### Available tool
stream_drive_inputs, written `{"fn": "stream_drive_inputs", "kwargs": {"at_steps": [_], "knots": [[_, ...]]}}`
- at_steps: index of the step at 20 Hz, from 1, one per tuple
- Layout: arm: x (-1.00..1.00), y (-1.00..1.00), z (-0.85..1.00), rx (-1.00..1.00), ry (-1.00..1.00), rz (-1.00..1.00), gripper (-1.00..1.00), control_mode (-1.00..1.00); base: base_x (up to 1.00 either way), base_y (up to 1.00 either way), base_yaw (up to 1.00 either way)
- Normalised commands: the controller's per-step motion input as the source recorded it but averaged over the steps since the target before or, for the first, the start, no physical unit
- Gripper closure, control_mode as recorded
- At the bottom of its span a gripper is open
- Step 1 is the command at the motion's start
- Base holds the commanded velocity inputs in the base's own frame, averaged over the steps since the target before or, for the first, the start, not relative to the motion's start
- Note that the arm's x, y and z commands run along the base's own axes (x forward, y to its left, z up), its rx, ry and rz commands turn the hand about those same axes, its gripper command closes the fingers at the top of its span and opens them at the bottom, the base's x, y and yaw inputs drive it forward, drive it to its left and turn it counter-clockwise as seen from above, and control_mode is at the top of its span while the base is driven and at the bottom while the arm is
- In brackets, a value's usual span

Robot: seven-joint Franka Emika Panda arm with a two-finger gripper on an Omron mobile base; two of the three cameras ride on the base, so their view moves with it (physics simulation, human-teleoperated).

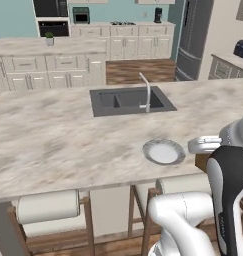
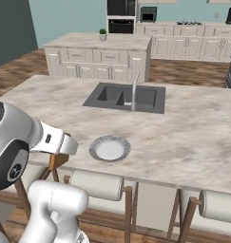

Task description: Start the toaster. Once the lever pops up, take the bread to the plate on the dining counter.

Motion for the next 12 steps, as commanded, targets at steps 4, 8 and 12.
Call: {"fn": "stream_drive_inputs", "kwargs": {"at_steps": [4,8,12], "knots": [[0.00,0.00,0.00,0.00,0.00,0.00,1.00,1.00,0.53,-0.01,-0.13],[0.00,0.00,0.00,0.00,0.00,0.00,1.00,1.00,0.56,0.00,-0.10],[0.00,0.00,0.00,0.00,0.00,0.00,1.00,1.00,0.58,0.00,-0.08]]}}
